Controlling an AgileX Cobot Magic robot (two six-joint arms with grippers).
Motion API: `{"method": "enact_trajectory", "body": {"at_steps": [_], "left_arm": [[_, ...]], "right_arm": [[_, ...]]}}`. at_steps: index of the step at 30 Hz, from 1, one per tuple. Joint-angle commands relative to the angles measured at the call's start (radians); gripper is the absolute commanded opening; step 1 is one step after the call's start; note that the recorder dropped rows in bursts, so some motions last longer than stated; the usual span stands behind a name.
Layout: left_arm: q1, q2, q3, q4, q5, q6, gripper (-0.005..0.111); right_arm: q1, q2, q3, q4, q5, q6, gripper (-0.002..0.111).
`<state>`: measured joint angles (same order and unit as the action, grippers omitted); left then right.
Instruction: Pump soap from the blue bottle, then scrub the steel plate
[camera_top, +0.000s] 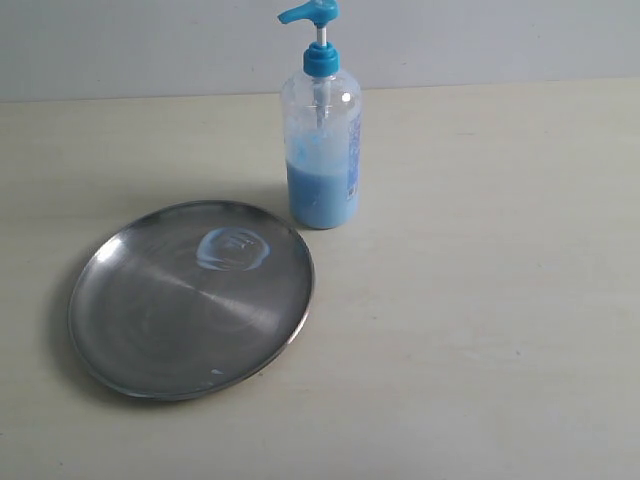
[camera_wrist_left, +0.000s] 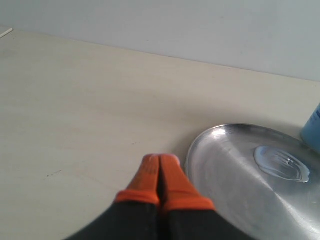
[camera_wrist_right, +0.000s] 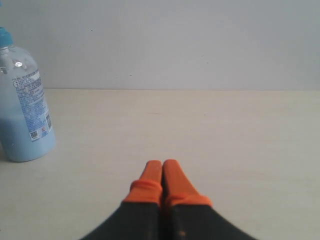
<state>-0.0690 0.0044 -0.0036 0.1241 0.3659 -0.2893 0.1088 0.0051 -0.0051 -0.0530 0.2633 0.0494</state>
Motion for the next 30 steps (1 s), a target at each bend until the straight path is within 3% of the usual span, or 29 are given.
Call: {"method": "enact_trajectory", "body": {"at_steps": [1,30], "left_arm": [[0.002,-0.004,0.004,0.003,-0.010,-0.004,0.000],[0.002,-0.004,0.004,0.003,-0.010,-0.004,0.000]], "right_arm": [[-0.004,-0.005,0.005,-0.003,-0.004,0.004,0.000],[-0.004,-0.005,0.005,-0.001,-0.025,0.004,0.000]]}}
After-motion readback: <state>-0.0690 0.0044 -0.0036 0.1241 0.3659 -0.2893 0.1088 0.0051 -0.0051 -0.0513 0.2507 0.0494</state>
